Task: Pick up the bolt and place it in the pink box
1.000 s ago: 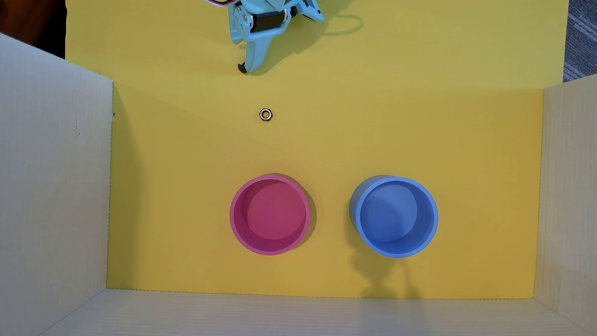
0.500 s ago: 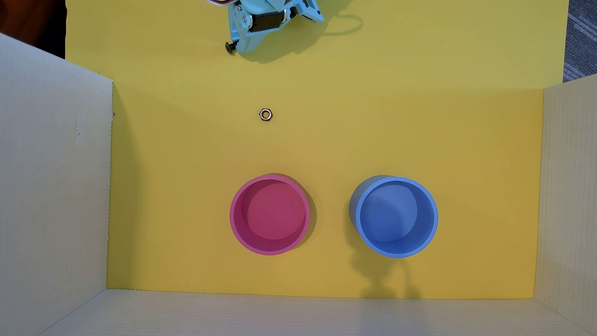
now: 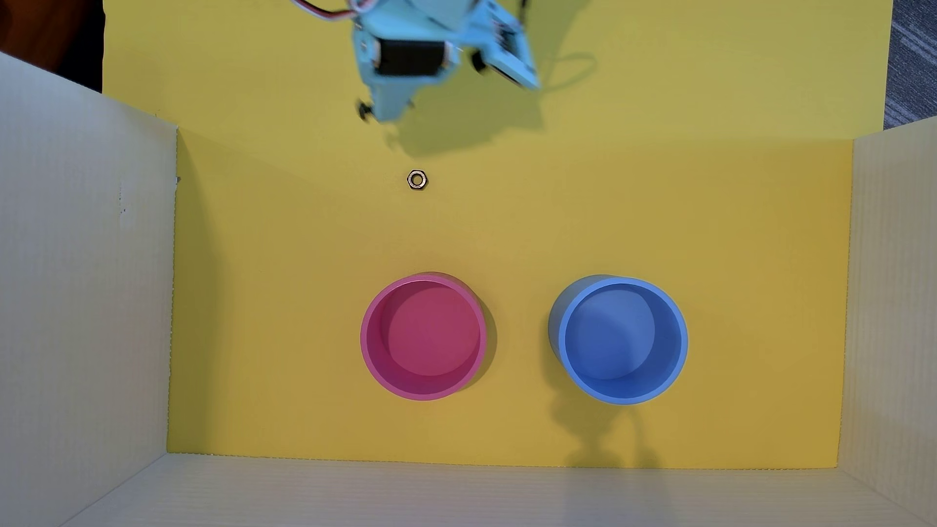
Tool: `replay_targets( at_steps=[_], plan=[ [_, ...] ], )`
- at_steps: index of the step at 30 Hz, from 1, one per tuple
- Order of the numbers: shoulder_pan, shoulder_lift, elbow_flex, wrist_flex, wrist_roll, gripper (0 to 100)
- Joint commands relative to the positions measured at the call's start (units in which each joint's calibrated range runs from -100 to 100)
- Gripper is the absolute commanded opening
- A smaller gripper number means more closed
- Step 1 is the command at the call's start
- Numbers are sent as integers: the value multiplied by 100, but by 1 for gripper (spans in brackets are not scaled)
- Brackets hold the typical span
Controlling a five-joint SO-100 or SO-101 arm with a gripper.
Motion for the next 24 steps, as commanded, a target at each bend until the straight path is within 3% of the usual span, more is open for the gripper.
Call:
replay_targets(
  at_steps=[1,10,24],
  plan=[
    [-428,-10,-741,163,-431,1],
    [-737,1639,-2342,163,-1082,1],
    [-848,4628,-5924,901,-1442,1]
  ],
)
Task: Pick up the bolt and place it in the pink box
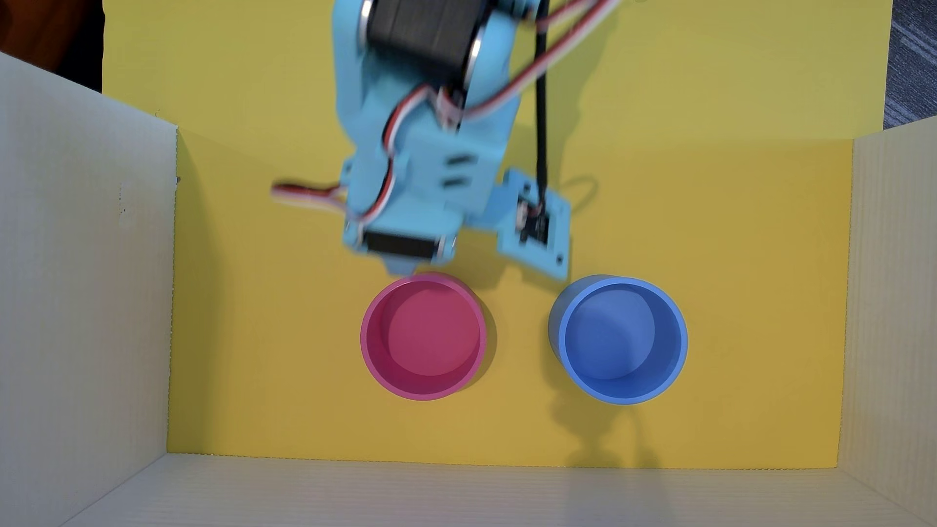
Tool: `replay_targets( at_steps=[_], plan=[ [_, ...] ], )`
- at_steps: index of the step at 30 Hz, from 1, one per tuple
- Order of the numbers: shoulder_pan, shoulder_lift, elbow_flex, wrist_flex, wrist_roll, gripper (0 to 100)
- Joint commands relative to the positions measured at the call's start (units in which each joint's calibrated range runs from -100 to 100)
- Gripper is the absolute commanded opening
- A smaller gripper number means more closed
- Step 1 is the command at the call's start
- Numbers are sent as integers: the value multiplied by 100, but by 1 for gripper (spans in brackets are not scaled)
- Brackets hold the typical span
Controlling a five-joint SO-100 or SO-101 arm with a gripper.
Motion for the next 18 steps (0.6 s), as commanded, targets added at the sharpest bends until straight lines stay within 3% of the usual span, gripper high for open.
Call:
replay_targets(
  at_steps=[1,10,18],
  plan=[
    [-68,347,-1213,353,-26,1],
    [-399,1584,-3276,1151,-167,1],
    [-450,2426,-4189,1391,-177,1]
  ],
)
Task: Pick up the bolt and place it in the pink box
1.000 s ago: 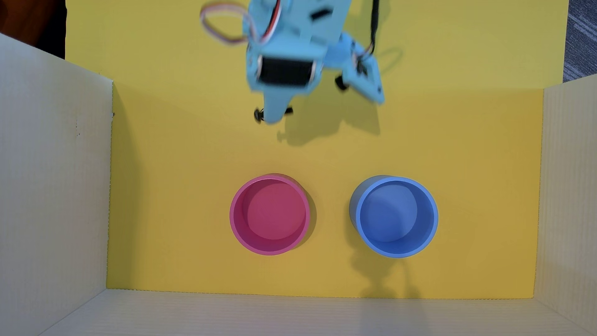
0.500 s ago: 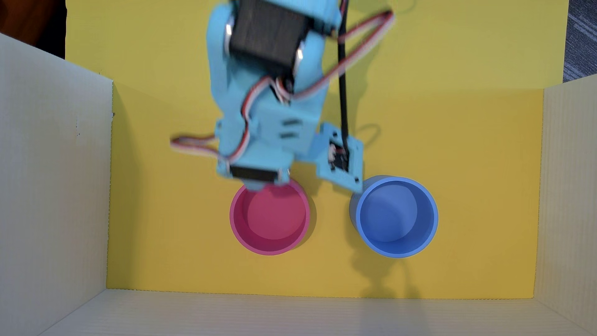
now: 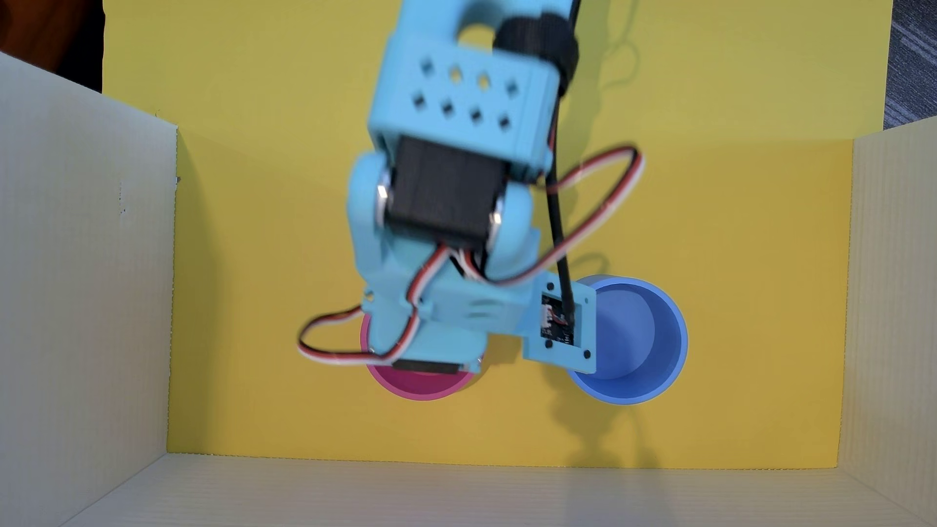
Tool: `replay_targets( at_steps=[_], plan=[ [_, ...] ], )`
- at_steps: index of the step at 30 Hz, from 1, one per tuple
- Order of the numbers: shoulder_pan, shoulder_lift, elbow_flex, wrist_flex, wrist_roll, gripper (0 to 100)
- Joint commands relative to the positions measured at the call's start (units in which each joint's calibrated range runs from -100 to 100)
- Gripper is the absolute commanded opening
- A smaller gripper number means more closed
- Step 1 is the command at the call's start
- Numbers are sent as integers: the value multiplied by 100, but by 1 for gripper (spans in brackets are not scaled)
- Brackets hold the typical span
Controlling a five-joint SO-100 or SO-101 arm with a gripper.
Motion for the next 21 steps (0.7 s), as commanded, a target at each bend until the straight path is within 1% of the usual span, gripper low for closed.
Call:
replay_targets(
  at_steps=[1,9,10,14,16,19,21],
  plan=[
    [-6,36,-487,47,-11,1],
    [-6,78,-442,295,-16,2],
    [2,78,-433,295,-16,2],
    [-6,70,-423,295,-16,11],
    [-13,70,-423,312,-16,12],
    [-13,70,-423,476,0,9],
    [-13,61,-423,501,5,3]
  ],
)
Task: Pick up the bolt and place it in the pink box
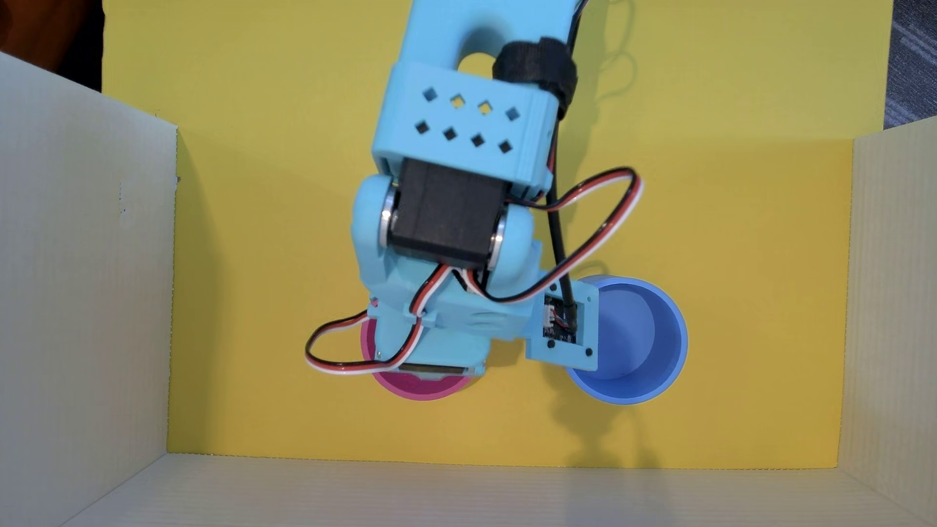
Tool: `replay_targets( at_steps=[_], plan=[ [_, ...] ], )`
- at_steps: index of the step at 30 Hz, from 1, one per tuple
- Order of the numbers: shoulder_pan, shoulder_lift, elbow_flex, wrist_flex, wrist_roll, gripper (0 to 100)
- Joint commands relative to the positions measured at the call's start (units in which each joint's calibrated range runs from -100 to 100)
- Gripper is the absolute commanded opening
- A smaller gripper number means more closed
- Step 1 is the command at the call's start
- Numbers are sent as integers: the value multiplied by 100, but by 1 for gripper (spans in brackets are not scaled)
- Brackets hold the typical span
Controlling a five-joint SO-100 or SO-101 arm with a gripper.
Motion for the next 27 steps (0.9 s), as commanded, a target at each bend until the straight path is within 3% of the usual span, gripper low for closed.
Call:
replay_targets(
  at_steps=[1,7,12,27],
  plan=[
    [-6,-100,-189,56,5,1],
    [-6,-251,-171,459,41,1],
    [-109,-1413,543,416,41,1],
    [-646,-6758,6505,-1403,-11,1]
  ],
)
